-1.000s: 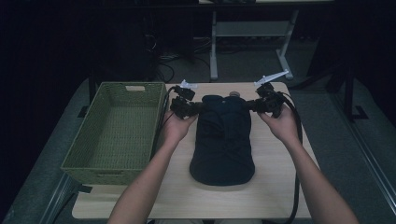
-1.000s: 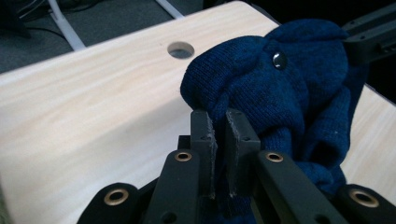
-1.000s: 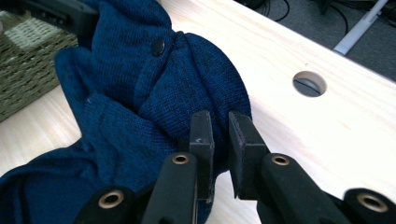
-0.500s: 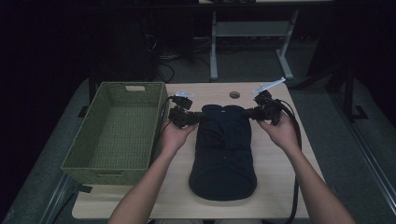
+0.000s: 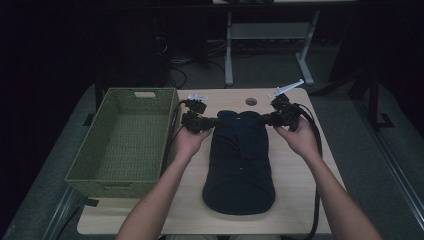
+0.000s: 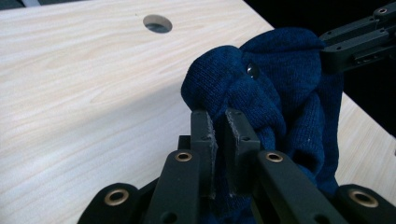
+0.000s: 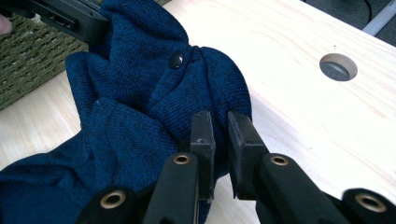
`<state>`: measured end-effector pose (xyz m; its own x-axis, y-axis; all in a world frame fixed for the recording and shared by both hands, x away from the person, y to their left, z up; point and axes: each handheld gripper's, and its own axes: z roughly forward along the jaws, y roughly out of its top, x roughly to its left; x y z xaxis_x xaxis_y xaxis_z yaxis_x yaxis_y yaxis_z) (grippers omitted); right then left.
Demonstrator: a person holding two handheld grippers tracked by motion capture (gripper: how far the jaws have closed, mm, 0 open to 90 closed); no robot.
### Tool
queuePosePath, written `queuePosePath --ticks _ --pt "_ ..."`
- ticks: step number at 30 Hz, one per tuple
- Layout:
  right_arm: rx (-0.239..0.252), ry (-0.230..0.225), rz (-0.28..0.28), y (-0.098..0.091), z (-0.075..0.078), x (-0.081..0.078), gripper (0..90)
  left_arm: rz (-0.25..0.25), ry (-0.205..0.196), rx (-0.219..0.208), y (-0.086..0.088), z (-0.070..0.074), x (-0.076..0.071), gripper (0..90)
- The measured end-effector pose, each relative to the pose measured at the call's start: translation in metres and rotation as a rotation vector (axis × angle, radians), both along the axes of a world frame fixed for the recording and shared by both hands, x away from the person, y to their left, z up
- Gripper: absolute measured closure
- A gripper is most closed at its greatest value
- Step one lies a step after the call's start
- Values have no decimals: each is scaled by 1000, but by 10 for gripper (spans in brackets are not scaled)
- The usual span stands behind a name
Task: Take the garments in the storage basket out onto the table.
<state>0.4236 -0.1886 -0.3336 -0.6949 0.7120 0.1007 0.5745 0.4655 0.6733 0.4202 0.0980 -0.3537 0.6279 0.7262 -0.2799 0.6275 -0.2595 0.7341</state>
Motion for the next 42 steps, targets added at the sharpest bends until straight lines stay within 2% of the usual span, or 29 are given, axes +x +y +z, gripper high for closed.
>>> queuePosePath --ticks 4,10,12,18,22,23,26,42 --pt "5 -7 -14 -1 4 3 812 23 -32 4 1 6 1 843" --pt "3 -20 -24 -1 12 9 811 22 -56 14 0 18 7 842" --pt "-5 -44 -26 0 21 11 810 26 -69 8 0 24 9 841" --pt "-19 -89 -19 2 35 15 810 26 -95 8 1 36 15 839" --pt "-20 -101 -15 1 37 14 810 13 -104 9 1 35 12 840" --pt "-20 -101 -15 1 37 14 810 16 -115 1 1 35 11 840" --pt "-9 -111 -17 1 35 10 809 13 -114 -11 3 33 8 839" --pt "-5 -128 3 4 21 -9 797 -5 -143 15 7 19 -16 826"
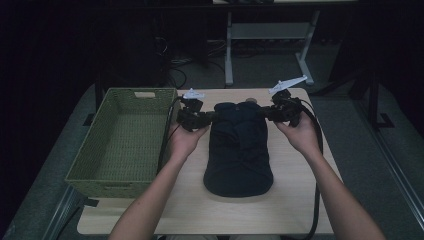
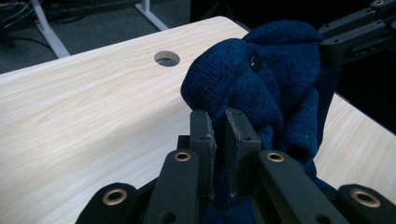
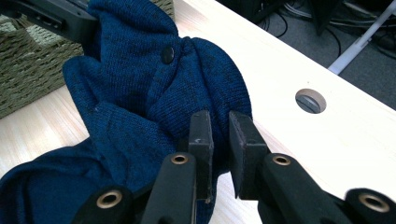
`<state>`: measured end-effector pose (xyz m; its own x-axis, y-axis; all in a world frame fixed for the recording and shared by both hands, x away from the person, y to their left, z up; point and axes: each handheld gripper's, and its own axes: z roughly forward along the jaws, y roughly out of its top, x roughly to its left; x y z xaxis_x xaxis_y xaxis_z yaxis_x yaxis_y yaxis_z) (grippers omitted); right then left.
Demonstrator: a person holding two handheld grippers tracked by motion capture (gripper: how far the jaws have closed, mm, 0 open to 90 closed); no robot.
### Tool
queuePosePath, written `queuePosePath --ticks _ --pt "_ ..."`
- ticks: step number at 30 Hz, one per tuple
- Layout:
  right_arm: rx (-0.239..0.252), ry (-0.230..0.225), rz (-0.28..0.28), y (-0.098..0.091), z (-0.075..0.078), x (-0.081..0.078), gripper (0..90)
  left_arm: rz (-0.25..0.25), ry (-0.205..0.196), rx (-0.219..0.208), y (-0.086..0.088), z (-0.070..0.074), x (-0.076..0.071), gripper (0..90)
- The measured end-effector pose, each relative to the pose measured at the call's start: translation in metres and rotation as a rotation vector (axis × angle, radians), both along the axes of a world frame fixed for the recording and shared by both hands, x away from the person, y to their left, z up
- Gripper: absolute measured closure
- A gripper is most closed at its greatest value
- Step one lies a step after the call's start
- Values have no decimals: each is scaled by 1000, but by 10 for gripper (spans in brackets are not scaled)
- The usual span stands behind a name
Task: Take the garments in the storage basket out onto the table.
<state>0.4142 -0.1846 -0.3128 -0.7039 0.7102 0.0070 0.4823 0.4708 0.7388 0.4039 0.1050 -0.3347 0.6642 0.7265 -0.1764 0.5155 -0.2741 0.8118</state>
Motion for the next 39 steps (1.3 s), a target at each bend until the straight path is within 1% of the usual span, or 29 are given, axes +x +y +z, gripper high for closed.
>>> queuePosePath --ticks 2,3,4,6,8,14,16,18,20,22,25,29,30,31,32,33,34,36,37,38,39 --pt "1 0 1 0 -3 -5 795 1 -6 0 1 -4 -6 826" --pt "1 0 1 0 -3 -5 795 1 -6 0 1 -4 -6 826" --pt "0 -3 5 0 -5 -8 795 -1 -11 6 1 -5 -8 826" --pt "-2 -4 7 1 -7 -10 795 -3 -15 11 1 -7 -11 826" --pt "0 -4 10 1 -9 -12 794 -8 -21 24 1 -9 -15 826" --pt "3 -9 12 0 -11 -18 793 -16 -25 20 2 -10 -21 824" --pt "4 -14 19 0 -12 -22 793 -19 -27 28 3 -11 -24 822" --pt "7 -18 27 0 -13 -25 792 -19 -25 14 3 -12 -27 819" --pt "10 -25 34 0 -14 -31 791 -19 -28 15 4 -13 -33 819" --pt "8 -25 34 0 -14 -33 790 -21 -33 19 5 -14 -35 819" --pt "7 -34 41 1 -15 -42 790 -21 -45 16 5 -16 -44 819" --pt "-1 -55 53 1 -18 -56 788 -33 -66 29 6 -19 -57 819" --pt "-4 -56 54 1 -20 -59 788 -36 -73 42 6 -20 -61 819" --pt "-5 -57 61 1 -23 -66 787 -40 -74 46 6 -22 -63 819" --pt "-5 -57 61 1 -23 -66 787 -45 -73 43 7 -24 -66 819" --pt "-5 -64 65 0 -27 -74 787 -44 -77 45 8 -27 -73 819" --pt "-5 -64 65 0 -27 -74 787 -44 -77 45 8 -27 -73 819" --pt "6 -63 71 -1 -31 -82 785 -51 -73 46 9 -31 -79 819" --pt "4 -64 72 0 -32 -85 785 -53 -73 49 10 -33 -82 819" --pt "3 -61 83 0 -35 -92 785 -57 -69 47 11 -36 -87 819" --pt "3 -61 83 0 -35 -92 785 -57 -69 47 11 -36 -87 819"
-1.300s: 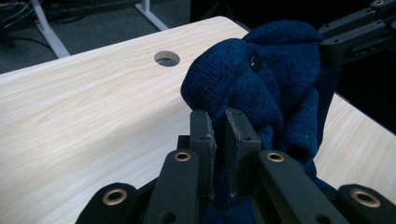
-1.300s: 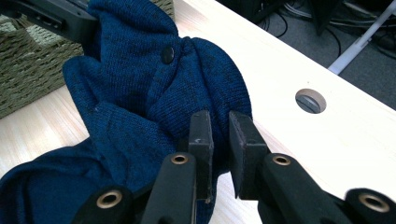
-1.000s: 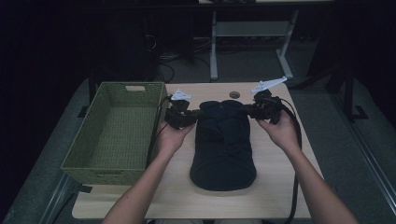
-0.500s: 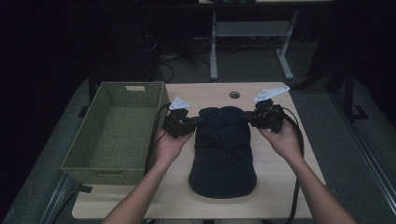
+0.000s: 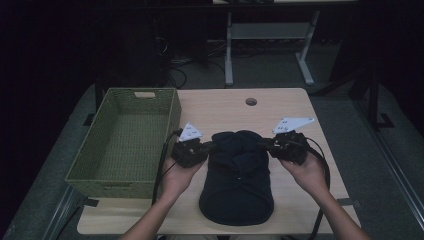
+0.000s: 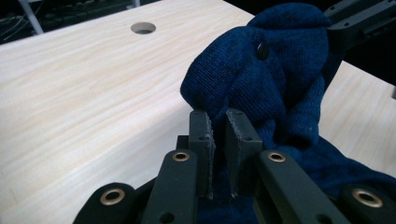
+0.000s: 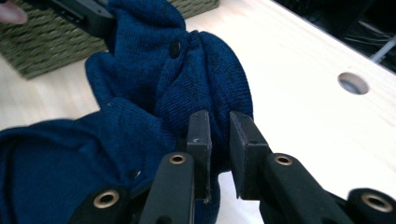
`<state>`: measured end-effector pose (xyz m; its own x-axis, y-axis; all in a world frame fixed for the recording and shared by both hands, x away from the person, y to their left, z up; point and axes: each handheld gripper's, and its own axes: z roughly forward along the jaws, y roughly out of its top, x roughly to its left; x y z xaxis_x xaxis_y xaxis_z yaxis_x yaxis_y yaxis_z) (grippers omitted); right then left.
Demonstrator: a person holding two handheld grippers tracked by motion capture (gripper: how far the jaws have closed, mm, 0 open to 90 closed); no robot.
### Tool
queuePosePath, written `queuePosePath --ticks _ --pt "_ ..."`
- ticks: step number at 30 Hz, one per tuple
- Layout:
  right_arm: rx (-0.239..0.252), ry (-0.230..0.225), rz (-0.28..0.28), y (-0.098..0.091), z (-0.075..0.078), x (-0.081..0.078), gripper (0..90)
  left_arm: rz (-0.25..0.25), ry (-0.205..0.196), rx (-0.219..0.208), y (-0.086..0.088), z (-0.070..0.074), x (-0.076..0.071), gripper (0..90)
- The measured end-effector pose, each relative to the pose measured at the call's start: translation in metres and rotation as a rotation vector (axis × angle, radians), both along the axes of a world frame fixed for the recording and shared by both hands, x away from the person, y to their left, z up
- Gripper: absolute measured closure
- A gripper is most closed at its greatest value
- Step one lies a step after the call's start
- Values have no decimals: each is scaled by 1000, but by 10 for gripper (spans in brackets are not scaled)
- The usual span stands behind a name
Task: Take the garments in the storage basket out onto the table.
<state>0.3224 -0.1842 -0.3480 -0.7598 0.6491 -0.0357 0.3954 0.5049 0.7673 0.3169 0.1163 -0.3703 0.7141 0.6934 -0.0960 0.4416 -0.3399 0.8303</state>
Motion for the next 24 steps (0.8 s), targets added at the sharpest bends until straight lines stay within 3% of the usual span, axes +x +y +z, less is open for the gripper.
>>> queuePosePath --ticks 6,9,11,16,24 --pt "21 34 23 -4 -8 -19 798 -31 32 -5 4 -7 -16 825" --pt "47 78 34 -7 -14 -31 803 -48 56 -8 5 -11 -23 831" --pt "49 84 38 -7 -15 -32 805 -54 64 -4 6 -13 -27 831" --pt "87 149 54 -11 -26 -45 808 -77 96 -1 9 -17 -35 832" --pt "94 204 76 -12 -39 -58 805 -118 157 21 13 -29 -47 833"
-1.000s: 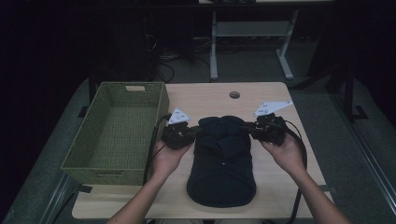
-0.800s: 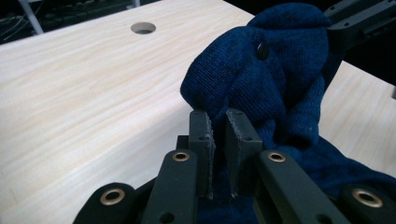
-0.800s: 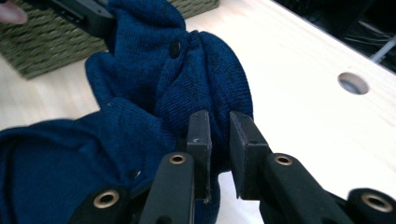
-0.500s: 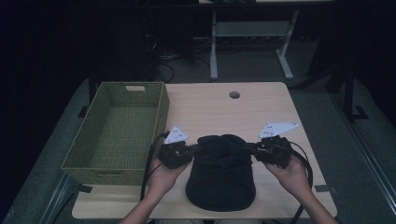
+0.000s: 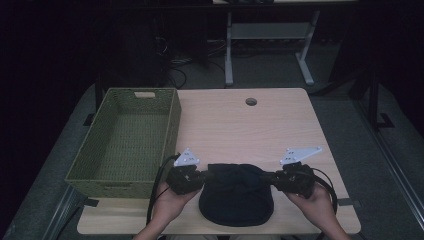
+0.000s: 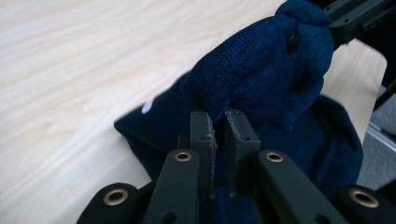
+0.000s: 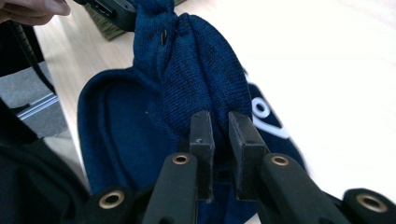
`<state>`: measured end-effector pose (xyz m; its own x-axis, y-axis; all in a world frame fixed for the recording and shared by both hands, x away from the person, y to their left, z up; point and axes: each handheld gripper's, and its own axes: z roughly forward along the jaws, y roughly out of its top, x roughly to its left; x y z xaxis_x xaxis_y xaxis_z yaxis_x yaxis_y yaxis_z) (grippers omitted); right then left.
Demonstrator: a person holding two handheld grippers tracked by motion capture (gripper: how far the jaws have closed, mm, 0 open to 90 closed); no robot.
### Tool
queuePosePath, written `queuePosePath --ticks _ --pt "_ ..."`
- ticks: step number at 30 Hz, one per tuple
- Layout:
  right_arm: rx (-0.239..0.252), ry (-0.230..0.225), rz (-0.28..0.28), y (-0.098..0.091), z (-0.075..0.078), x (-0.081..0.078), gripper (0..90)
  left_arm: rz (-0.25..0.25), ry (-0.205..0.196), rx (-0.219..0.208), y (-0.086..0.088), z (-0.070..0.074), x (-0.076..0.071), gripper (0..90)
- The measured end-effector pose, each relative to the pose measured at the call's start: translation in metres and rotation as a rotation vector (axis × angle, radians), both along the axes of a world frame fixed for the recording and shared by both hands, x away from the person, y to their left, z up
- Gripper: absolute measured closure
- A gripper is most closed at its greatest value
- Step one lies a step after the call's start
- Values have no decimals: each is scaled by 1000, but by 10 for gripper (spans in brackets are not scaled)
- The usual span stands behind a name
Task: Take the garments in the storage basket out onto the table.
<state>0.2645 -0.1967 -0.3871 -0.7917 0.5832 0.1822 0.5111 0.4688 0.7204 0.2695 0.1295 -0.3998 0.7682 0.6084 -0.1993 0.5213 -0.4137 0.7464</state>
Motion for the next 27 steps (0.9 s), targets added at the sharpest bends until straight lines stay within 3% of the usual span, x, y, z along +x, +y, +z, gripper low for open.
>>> queuePosePath --ticks 8,17,21,26,27 --pt "-10 67 29 1 -12 -9 809 -35 63 5 3 -11 -8 834" --pt "-21 138 57 2 -32 -13 773 -80 105 54 1 -26 -15 834" --pt "7 142 66 0 -25 -12 640 -99 108 70 1 -29 -16 835" --pt "38 120 58 -2 -8 -4 654 -107 107 76 0 -30 -16 835" --pt "49 117 54 0 -4 1 717 -108 110 73 0 -30 -17 835"
